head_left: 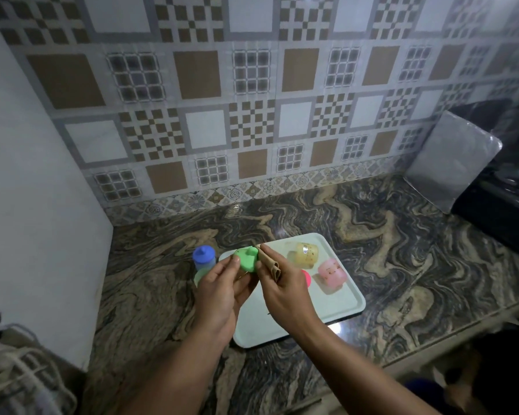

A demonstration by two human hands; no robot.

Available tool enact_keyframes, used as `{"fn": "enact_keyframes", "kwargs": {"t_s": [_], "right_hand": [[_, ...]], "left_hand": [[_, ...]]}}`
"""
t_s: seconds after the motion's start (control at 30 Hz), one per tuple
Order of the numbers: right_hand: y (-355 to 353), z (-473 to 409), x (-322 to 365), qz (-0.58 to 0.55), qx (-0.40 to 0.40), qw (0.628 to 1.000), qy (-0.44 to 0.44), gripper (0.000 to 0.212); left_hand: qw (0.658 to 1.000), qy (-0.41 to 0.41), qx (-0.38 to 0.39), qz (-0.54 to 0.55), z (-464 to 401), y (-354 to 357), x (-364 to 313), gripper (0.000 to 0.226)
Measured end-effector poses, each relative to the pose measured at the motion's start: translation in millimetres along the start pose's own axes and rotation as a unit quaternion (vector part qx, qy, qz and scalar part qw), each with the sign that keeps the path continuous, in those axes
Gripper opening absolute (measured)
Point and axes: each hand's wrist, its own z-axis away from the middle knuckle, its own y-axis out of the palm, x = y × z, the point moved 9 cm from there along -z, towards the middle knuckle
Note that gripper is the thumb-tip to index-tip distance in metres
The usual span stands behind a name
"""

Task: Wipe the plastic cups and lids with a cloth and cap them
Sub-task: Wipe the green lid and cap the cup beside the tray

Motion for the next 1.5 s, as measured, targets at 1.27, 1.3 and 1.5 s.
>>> {"fn": "enact_keyframes", "kwargs": {"t_s": [1.27, 1.3, 1.5], "right_hand": [[-13.1, 7.6, 56.7, 0.227, -0.025, 0.917, -0.326, 0.019], [-10.1, 7.0, 53.5, 0.242, -0.018, 0.915, -0.323, 0.019], [-22.4, -9.6, 14.0, 0.298, -0.020, 0.927, -0.227, 0.024]], "left_hand": [[0.951, 0.149, -0.014, -0.270, 4.8, -3.0, -23.0, 0.027], [0.955, 0.147, -0.021, -0.257, 5.7, -5.3, -23.0, 0.028], [0.968, 0.141, -0.024, -0.207, 3.0, -13.7, -31.9, 0.024]]}}
